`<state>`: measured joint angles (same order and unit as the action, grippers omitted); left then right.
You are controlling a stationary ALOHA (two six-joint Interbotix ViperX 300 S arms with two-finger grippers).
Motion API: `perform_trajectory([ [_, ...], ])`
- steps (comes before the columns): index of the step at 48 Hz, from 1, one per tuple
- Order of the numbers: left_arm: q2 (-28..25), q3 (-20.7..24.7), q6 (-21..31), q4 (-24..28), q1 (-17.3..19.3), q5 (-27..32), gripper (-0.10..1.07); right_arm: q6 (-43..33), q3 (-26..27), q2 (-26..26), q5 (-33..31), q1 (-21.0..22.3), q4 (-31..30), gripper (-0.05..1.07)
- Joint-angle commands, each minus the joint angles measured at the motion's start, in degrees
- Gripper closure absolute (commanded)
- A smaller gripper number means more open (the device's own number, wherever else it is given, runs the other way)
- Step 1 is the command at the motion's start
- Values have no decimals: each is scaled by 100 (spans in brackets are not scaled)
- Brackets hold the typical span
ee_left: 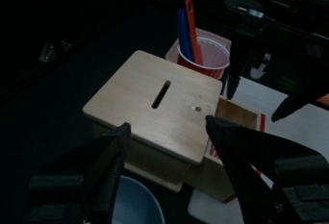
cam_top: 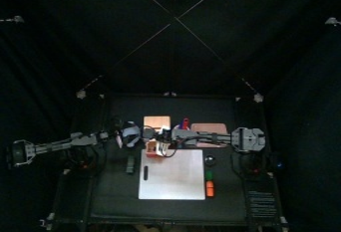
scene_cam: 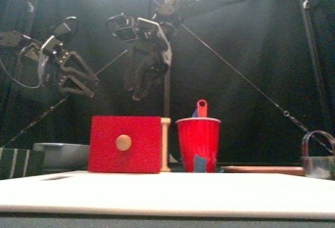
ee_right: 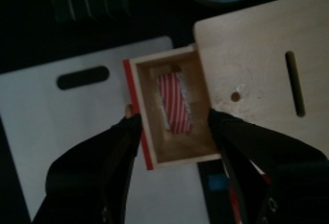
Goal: Close drawer
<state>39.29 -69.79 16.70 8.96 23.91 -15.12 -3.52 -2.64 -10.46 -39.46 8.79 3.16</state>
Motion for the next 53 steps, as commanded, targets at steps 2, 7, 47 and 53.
perform_trajectory([
  [2,-9,158,-9,-35,-149,-44,1,26,-721,703,896,53,97,13],
  [7,-9,229,-35,-62,-264,-70,1,35,-1424,1037,1600,62,149,13],
  [47,-26,475,-53,387,-817,-44,1,26,-4228,2988,4799,97,404,13],
  [53,-26,527,-53,378,-765,-62,1,-44,-4254,2883,4852,53,97,13],
])
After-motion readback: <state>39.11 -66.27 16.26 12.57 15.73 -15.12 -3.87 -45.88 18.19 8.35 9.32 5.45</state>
